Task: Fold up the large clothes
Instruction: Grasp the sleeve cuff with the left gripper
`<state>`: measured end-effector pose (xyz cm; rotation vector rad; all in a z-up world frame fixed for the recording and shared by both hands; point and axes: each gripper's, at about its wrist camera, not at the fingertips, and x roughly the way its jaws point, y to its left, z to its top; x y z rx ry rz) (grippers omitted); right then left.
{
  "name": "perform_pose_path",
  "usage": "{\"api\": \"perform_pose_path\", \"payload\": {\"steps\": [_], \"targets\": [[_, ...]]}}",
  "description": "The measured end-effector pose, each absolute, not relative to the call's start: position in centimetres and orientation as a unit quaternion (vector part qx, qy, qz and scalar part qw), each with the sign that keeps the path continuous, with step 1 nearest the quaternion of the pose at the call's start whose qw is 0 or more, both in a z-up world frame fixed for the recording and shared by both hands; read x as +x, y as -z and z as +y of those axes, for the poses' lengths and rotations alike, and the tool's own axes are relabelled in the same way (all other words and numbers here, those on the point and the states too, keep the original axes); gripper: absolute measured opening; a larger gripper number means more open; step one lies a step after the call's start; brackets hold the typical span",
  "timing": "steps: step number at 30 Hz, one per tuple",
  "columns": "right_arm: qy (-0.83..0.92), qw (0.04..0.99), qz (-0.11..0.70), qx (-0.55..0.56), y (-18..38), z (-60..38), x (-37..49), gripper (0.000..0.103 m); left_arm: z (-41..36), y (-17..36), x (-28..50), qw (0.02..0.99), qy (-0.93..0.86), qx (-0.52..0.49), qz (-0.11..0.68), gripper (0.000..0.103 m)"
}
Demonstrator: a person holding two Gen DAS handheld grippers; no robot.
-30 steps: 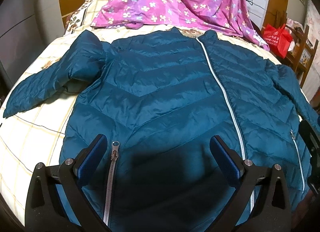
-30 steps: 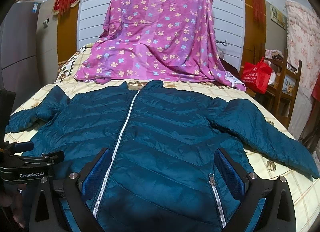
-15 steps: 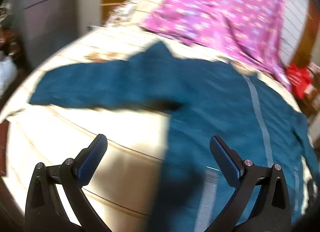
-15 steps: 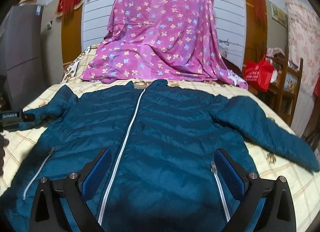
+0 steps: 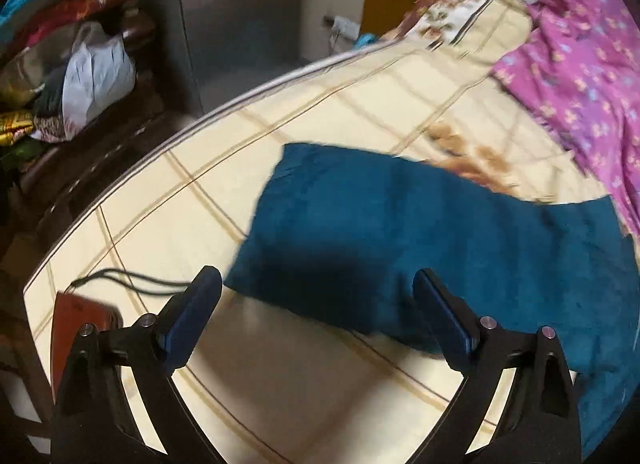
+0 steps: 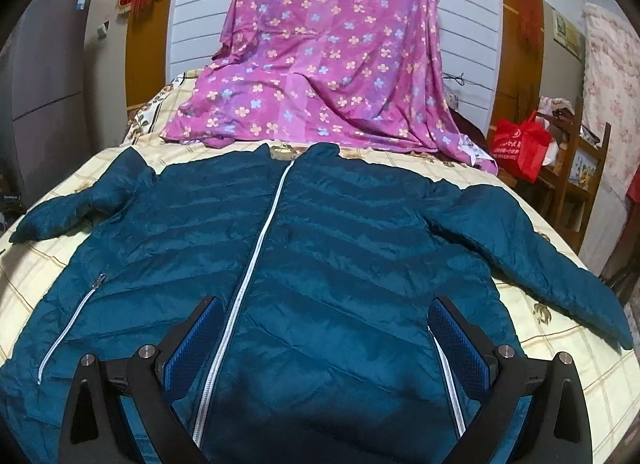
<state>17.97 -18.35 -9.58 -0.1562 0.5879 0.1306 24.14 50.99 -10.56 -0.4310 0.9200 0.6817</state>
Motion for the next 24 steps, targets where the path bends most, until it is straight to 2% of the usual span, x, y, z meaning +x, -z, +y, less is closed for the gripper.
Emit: {"api": "perform_pose_path", "payload": {"steps": [1,2,6,15,16,17,18,19,20,24], "targets": [[-0.063,0.952,0.289,-0.079,9.6,-18.3,18.1,0.102,51.4,11.0,24.3,0.817,-0.316,-0.199,0.440,0.085],[-0.063,0.951,0.290,-0.082,9.6,-18.2,18.2,0.102,51.9,11.8,24.5,0.813,-0.308,-0.197,0.453,0.085],[-0.062,0.950,0.295,-0.087,9.8,-18.0,18.6,0.102,52.1,13.7,25.0,0.808,-0.290,-0.202,0.471,0.085],[-0.060,0.947,0.302,-0.086,10.0,-17.8,19.0,0.102,52.3,14.3,25.6,0.824,-0.286,-0.181,0.455,0.088],[-0.061,0.947,0.303,-0.085,10.0,-17.8,19.0,0.102,52.2,14.3,25.5,0.827,-0.286,-0.177,0.450,0.083],[-0.061,0.947,0.303,-0.085,10.0,-17.8,19.1,0.102,52.2,14.2,25.5,0.832,-0.285,-0.176,0.441,0.064],[-0.061,0.947,0.305,-0.083,10.0,-17.8,19.1,0.102,52.1,14.0,25.4,0.838,-0.282,-0.180,0.432,0.049],[-0.060,0.947,0.306,-0.082,10.1,-17.8,19.2,0.102,52.2,13.9,25.3,0.841,-0.273,-0.192,0.426,0.022],[-0.060,0.945,0.311,-0.083,10.1,-17.8,19.3,0.102,52.5,13.8,25.1,0.842,-0.247,-0.227,0.422,0.014],[-0.058,0.945,0.311,-0.076,10.1,-18.0,19.3,0.102,50.9,12.3,25.0,0.864,-0.224,-0.200,0.404,0.011]]}}
